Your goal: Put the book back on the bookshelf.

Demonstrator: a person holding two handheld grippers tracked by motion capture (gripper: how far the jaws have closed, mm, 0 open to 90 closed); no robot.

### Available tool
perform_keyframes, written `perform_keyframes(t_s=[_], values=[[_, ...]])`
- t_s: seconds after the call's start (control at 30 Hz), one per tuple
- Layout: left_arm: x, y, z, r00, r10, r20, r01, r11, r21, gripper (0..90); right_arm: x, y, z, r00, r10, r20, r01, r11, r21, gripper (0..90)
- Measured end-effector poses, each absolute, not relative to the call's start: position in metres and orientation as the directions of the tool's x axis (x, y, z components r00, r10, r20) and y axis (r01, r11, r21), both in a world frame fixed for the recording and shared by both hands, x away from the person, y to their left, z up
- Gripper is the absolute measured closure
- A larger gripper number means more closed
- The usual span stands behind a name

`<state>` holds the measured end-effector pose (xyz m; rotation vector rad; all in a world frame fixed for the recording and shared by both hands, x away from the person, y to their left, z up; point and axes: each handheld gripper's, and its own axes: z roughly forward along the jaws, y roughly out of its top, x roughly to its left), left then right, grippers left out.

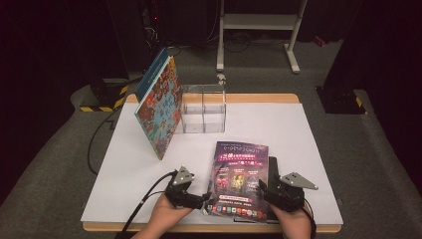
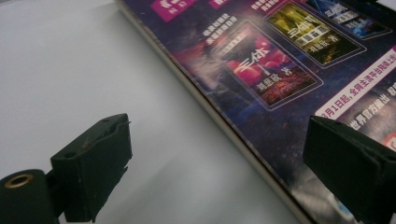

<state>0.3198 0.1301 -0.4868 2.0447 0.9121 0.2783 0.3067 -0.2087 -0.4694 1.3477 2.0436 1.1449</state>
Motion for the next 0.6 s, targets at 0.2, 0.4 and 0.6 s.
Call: perform_keyframes(t_s=[0.2,0.4,0.6], values=[[0.325,0.098,-0.491,0.744,0.663,-0.085,0.476,-0.436,0.764,8.0,0.308,-0.206,-0.469,-0.436,0.894,0.108,0.601,0.199,0.774,38.4],[0.326,0.094,-0.488,0.747,0.661,-0.073,0.467,-0.444,0.764,8.3,0.307,-0.193,-0.465,-0.47,0.876,0.106,0.62,0.242,0.746,37.7],[0.325,0.097,-0.489,0.746,0.663,-0.06,0.464,-0.453,0.761,8.2,0.31,-0.189,-0.462,-0.462,0.881,0.101,0.638,0.251,0.728,36.8]])
